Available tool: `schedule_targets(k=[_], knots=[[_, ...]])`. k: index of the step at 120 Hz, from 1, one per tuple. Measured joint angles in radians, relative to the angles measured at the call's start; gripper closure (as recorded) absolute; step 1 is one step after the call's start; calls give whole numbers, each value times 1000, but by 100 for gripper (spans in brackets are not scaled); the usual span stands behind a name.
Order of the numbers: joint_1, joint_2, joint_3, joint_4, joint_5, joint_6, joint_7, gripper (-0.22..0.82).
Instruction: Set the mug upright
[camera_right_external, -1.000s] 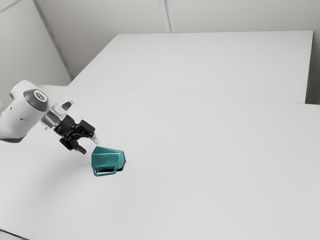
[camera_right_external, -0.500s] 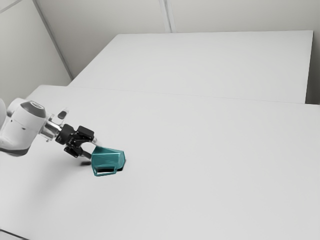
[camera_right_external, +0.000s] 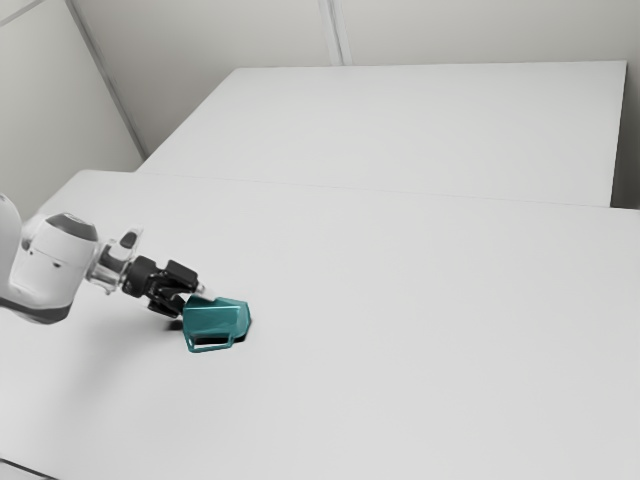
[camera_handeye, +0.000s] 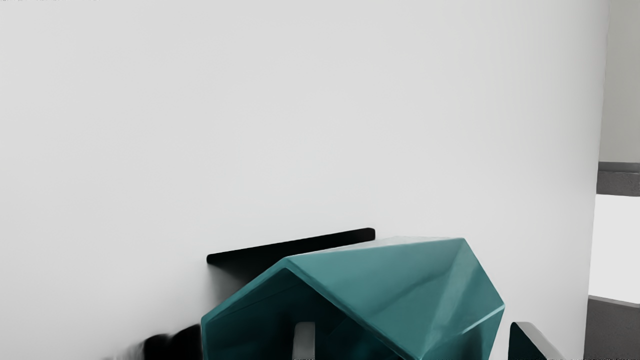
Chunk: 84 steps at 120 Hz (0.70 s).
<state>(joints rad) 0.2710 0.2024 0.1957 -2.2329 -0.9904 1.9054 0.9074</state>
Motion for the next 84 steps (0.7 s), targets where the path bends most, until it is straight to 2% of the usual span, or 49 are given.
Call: schedule_targets(k=[32, 72, 84], knots=[[-1, 0, -3, 0, -35, -12, 55, 49], [-3, -5, -5, 3, -61, -42, 102, 58], [-5, -7, -7, 4, -69, -49, 112, 65]])
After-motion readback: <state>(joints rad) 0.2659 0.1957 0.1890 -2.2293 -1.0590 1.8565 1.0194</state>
